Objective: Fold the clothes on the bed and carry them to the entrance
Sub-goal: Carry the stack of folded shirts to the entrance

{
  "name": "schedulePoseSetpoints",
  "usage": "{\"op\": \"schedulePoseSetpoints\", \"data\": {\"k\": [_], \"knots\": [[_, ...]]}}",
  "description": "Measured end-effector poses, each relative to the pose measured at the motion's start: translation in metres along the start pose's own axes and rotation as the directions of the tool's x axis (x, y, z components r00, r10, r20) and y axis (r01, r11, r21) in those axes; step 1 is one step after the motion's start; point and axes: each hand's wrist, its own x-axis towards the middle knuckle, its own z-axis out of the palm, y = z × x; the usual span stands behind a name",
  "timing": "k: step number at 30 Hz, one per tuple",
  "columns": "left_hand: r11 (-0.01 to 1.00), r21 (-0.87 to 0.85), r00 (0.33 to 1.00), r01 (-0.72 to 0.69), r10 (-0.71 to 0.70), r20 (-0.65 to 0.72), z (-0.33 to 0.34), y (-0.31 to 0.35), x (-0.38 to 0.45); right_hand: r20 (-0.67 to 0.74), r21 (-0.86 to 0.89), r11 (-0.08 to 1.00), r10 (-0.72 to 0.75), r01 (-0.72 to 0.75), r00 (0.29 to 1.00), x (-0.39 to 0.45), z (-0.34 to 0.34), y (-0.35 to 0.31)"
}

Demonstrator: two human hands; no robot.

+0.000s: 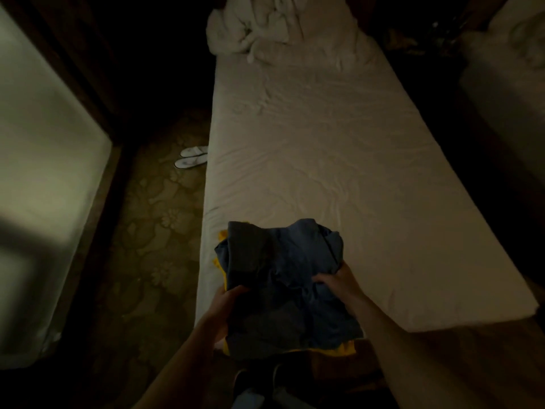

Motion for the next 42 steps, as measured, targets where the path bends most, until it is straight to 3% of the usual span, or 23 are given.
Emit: {"op": "schedulePoseSetpoints", "data": {"k": [7,13,15,21,24,27,34,42], "knots": [[0.999,-0.01,0.999,0.048,-0.048,-0.005,-0.021,-0.046,0.029,-0.008,-0.2,0.976,0.084,-0.084,0.996,0.031,0.04,0.075],[0.992,0.009,0.987,0.129,-0.128,-0.098,-0.042,-0.097,0.061,0.009,-0.288,0.894,0.36,-0.342,0.933,0.049,0.07,0.125],[0.992,0.035,0.978,0.117,-0.109,-0.18,-0.047,-0.111,0.064,0.024,-0.31,0.88,0.385,-0.359,0.923,0.052,0.084,0.139],[0.997,0.003,0.983,0.076,-0.074,-0.171,-0.059,-0.129,0.078,-0.012,-0.312,0.88,0.373,-0.358,0.928,0.057,0.099,0.165],[0.995,0.046,0.978,0.087,-0.077,-0.196,-0.06,-0.134,0.089,-0.033,-0.262,0.88,0.402,-0.396,0.915,0.065,0.097,0.168],[0.992,0.049,0.97,0.119,-0.106,-0.219,-0.061,-0.141,0.098,0.049,-0.212,0.871,0.462,-0.442,0.886,0.069,0.104,0.165],[0.983,-0.038,0.958,0.18,-0.184,-0.218,-0.062,-0.146,0.105,0.187,-0.17,0.916,0.393,-0.364,0.9,0.067,0.109,0.166],[0.986,-0.13,0.986,0.104,-0.119,-0.114,-0.072,-0.102,0.08,0.181,0.069,0.897,0.419,-0.437,0.89,0.047,0.095,0.124]]}}
